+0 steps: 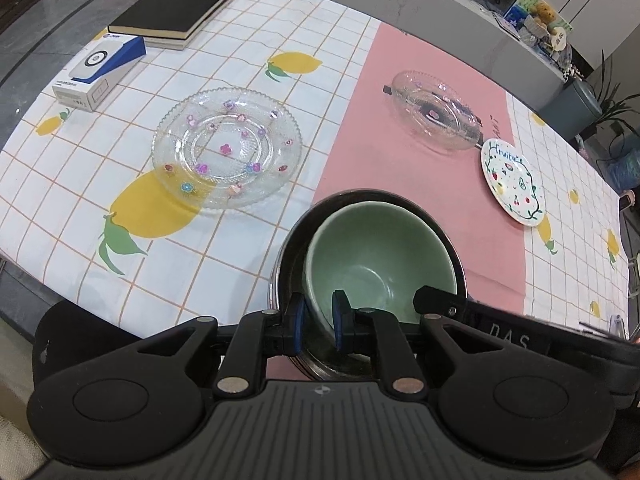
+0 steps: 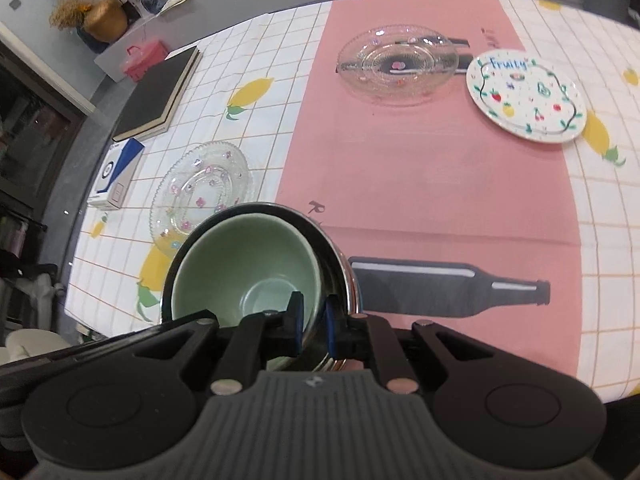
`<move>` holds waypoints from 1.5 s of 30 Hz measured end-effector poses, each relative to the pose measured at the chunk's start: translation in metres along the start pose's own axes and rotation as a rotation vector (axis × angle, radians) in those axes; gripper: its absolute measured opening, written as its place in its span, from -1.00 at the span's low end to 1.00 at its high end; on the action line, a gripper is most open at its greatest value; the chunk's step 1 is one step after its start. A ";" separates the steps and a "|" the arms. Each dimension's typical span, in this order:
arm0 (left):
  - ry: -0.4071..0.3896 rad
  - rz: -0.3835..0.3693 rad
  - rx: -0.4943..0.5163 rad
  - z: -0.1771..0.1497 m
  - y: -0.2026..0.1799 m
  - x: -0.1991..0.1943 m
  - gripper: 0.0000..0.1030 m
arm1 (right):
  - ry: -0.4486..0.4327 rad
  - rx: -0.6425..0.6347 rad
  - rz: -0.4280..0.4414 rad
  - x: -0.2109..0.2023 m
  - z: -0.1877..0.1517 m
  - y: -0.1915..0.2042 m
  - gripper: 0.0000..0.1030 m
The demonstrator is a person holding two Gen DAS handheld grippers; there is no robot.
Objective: Organize plates and bowls
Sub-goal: 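Carry the green bowl over the steel bowl stack and lower it inside, then open both grippers and lift them off the green bowl rim, then move both grippers to the rim of the flower-decorated glass plate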
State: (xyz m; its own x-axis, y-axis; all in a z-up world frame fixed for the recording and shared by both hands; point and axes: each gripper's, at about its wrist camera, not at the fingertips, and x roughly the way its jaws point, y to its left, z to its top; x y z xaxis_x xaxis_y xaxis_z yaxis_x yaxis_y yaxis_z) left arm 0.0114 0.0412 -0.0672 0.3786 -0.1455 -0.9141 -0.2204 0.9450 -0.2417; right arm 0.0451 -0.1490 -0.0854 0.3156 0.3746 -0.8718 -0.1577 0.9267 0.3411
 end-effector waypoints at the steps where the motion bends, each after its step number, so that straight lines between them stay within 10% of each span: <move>1: 0.000 -0.001 0.005 0.000 -0.001 0.000 -0.68 | 0.002 0.000 0.002 0.000 0.001 0.000 -0.75; 21: -0.070 -0.045 0.017 0.010 -0.001 -0.023 -0.54 | -0.078 -0.089 -0.010 -0.027 0.007 0.012 -0.24; 45: -0.356 -0.109 0.047 0.044 0.039 -0.060 -0.46 | -0.266 -0.136 0.180 -0.035 0.053 0.004 -0.24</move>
State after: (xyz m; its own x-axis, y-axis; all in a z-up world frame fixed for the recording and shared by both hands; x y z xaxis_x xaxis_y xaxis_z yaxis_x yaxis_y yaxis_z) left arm 0.0199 0.0995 -0.0073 0.6880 -0.1433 -0.7115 -0.1227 0.9432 -0.3086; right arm 0.0825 -0.1568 -0.0345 0.5015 0.5433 -0.6733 -0.3511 0.8391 0.4156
